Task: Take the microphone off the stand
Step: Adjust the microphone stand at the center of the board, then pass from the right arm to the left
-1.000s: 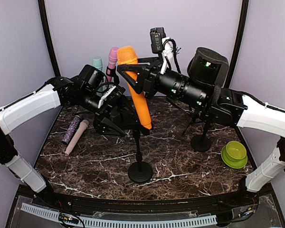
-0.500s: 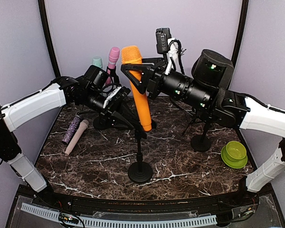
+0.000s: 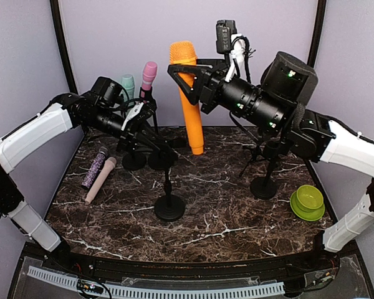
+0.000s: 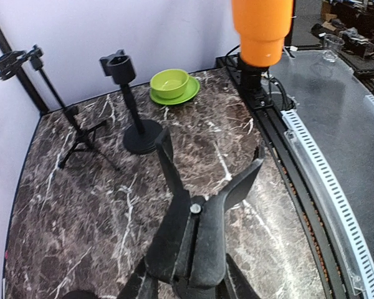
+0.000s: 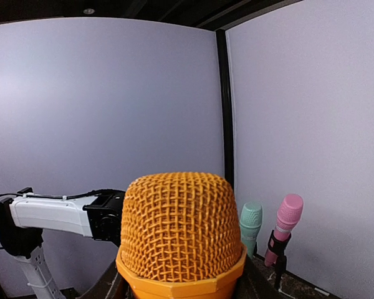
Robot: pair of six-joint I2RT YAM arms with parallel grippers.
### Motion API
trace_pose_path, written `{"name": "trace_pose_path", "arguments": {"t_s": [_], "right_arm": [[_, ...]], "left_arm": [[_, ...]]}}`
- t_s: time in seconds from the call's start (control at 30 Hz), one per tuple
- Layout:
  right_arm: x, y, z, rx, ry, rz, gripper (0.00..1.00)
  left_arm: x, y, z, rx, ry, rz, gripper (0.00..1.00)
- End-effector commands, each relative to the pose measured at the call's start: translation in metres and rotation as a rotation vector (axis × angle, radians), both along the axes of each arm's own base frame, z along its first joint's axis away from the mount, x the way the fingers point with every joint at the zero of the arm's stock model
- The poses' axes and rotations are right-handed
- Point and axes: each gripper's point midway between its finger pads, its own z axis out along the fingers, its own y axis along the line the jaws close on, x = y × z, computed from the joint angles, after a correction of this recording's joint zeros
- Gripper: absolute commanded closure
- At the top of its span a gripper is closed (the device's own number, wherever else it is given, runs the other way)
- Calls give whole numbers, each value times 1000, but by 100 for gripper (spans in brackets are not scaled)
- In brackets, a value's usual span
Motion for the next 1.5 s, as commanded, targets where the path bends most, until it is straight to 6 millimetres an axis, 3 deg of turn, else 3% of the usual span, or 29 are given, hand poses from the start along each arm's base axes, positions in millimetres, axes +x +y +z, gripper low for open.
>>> {"name": "trace_pose_path", "arguments": {"t_s": [0.0, 0.1, 0.13, 0.2, 0.3, 0.4, 0.5, 0.6, 0.67, 0.8, 0.97, 1.07, 1.33, 1.47], "right_arm": [[-1, -27, 38, 93, -56, -51, 100], [-2, -28, 36, 99, -46, -46, 100], [-2, -29, 36, 103, -43, -43, 100], [-3, -28, 36, 111, -35, -31, 100], [-6, -24, 35, 117, -22, -4, 100], [-8, -15, 34, 116, -9, 35, 100], [-13, -3, 34, 131, 2, 85, 100], [-18, 15, 29, 140, 11, 123, 100], [-21, 27, 28, 163, 4, 139, 100], [-22, 62, 13, 205, -14, 168, 100], [-21, 109, -1, 241, 9, 231, 100], [-24, 124, -1, 262, 4, 259, 100], [-28, 138, 0, 318, 31, 326, 100], [-30, 142, -5, 322, 46, 345, 100]], "left_arm": [[4, 20, 29, -15, -95, 43, 76], [4, 22, 22, -1, -82, 52, 69], [6, 22, 20, 1, -76, 65, 51], [11, 23, 19, 2, -69, 97, 35], [18, 31, 23, -7, -57, 144, 21], [23, 41, 25, -9, -68, 197, 14], [19, 51, 34, -14, -95, 242, 1], [10, 62, 59, -45, -124, 293, 1], [-7, 68, 80, -86, -97, 301, 1], [-45, 71, 95, -163, 65, 264, 1], [-73, 75, 98, -249, 178, 244, 8], [-78, 77, 95, -255, 208, 250, 17], [-83, 82, 69, -225, 228, 273, 29], [-83, 81, 67, -233, 257, 278, 37]]}}
